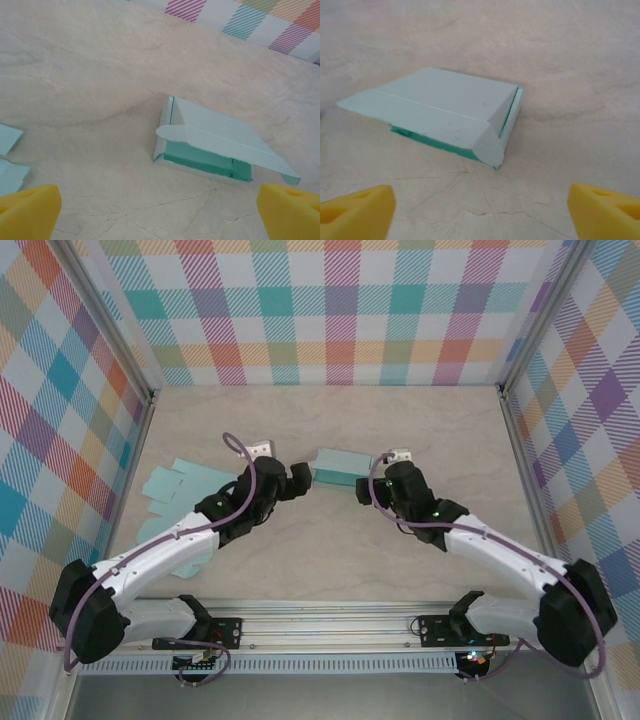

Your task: Fold the paper box

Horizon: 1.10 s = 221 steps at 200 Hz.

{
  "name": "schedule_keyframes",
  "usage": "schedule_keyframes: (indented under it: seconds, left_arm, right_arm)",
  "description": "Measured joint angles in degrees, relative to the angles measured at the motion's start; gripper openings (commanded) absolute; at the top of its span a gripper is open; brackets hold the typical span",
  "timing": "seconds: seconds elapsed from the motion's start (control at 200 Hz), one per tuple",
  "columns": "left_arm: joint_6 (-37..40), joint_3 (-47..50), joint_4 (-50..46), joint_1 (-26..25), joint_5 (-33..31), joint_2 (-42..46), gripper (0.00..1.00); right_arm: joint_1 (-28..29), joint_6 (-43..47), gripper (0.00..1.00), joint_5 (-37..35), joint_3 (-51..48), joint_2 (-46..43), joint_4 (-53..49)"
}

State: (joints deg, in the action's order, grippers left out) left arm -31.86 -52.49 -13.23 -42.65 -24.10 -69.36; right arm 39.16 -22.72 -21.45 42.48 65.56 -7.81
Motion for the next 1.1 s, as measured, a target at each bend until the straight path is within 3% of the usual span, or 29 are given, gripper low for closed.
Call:
schedule_keyframes:
  seconds: [0.305,0.62,0.87,1.105]
  left_arm:
    - [4.4,-16.0,-9.3,3.9,-0.9,-12.3,1.0]
    - [6.2,-26.3,-11.6,9.5,5.4,-27.3,1.0]
    - [6.7,-32.6,-13.5,10.1,8.7,-37.5,0.98]
    - [6.7,-33.1,-13.9,10.1,10.9,-40.9,0.97]
  right_arm:
    - [-1.8,-4.3,1.0,1.1,9.6,-1.5,-12.2]
    - [-8.5,-5.8,1.0,6.9,17.3,9.9,-13.5]
    - [-12.9,-8.0,1.0,14.5,20.7,20.4,-13.3]
    - [-13.1,-8.2,1.0,18.1,22.9,26.6,-13.0]
